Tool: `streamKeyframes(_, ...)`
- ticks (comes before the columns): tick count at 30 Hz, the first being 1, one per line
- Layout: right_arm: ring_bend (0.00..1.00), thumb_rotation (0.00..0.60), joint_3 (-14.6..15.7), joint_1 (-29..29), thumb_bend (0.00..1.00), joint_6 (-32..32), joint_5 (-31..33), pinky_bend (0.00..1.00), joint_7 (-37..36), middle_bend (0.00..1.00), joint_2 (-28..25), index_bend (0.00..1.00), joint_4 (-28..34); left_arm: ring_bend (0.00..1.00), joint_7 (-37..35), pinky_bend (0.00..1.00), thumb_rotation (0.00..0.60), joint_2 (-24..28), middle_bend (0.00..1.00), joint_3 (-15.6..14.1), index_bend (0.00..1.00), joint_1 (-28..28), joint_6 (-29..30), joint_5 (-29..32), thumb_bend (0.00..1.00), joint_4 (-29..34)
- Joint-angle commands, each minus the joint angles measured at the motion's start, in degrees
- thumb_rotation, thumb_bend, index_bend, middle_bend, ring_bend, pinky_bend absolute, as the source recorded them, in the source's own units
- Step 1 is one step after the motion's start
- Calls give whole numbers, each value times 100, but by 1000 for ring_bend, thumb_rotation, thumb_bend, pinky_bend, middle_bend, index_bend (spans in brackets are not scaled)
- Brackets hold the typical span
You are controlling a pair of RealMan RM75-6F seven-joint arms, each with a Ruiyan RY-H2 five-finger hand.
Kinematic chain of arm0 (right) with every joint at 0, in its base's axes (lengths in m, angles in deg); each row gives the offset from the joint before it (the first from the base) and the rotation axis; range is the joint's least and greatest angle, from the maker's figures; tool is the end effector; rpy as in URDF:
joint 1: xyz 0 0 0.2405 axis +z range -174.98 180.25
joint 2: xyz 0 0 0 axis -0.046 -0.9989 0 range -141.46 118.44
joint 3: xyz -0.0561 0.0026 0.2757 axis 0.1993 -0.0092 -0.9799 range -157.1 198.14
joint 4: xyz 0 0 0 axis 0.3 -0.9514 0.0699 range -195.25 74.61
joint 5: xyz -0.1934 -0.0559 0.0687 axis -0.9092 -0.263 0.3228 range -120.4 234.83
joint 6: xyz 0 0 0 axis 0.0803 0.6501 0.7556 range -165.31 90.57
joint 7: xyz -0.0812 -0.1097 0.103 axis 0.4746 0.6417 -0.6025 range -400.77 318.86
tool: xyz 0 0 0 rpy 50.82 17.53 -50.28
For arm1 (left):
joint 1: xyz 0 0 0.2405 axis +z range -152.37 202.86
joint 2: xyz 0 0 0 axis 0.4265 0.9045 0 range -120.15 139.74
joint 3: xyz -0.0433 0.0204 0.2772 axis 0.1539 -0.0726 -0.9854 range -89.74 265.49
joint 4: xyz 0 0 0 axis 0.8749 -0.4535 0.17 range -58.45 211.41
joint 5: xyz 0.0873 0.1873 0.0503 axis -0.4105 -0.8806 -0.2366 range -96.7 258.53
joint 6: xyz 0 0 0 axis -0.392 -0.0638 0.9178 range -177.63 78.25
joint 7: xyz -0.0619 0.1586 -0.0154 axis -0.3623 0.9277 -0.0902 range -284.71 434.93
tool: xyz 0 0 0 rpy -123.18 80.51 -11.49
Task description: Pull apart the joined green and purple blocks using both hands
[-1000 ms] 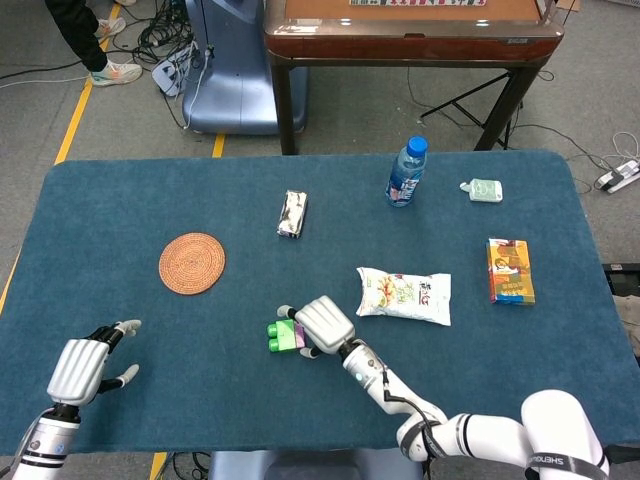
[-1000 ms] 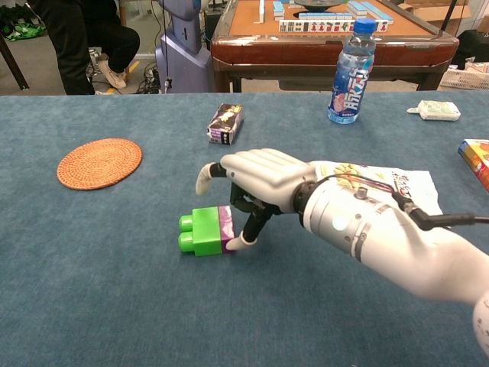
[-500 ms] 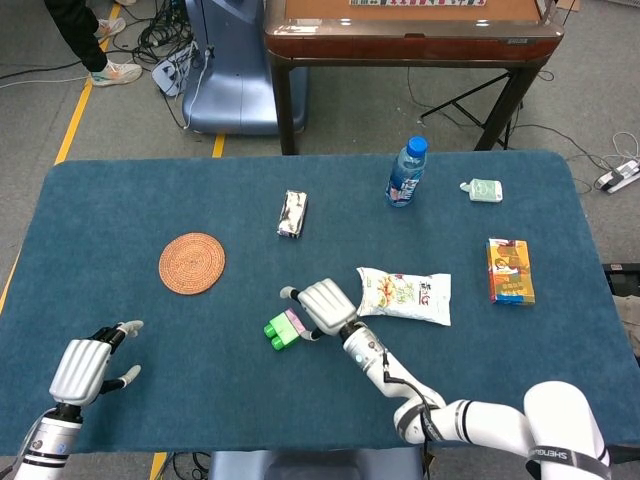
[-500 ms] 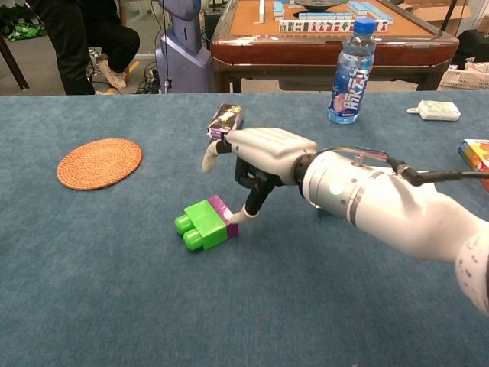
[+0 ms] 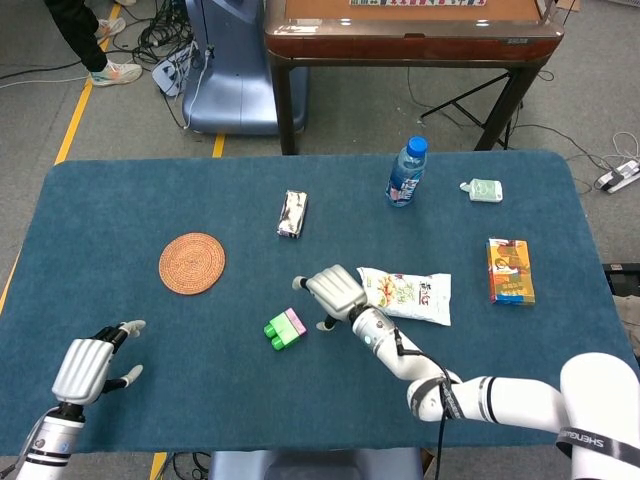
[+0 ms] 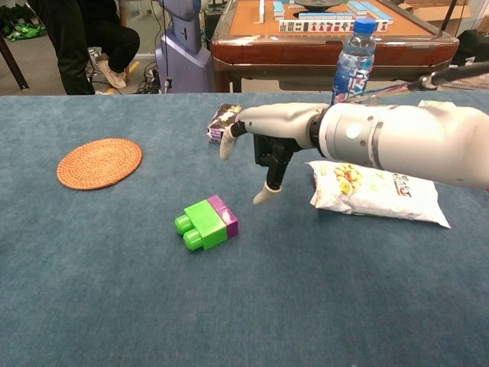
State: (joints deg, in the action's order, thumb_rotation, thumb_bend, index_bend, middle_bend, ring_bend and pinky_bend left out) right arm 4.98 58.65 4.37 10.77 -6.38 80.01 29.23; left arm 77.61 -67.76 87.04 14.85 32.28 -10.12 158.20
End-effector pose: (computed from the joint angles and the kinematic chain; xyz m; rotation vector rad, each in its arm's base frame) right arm -0.0567 -0.3890 -0.0743 2.1564 -0.9557 0.8484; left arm -0.3203 0.2273 0.0764 -1.5907 -0.8861 -0.9506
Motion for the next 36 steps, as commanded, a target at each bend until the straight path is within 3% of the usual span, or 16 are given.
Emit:
streamKeyframes(1,1000,600,138,410,0,86,682,1000,404,973,-168,218,210,416,-5,691,600,6,377,-3,307,-7,-9,-5,230,12)
streamKeyframes(13,1000,600,486,1132,0,264,1610,1000,692,974,14,209,121,416,16,691,600,58,377,6,307,-24,-1,-21,230,83)
streamKeyframes(36,1000,600,849,1667,0,304,2048,1000,681,974,386,208,-326,416,-83,691,600,-7,377,-35,307,10,-7,-9,230,-44)
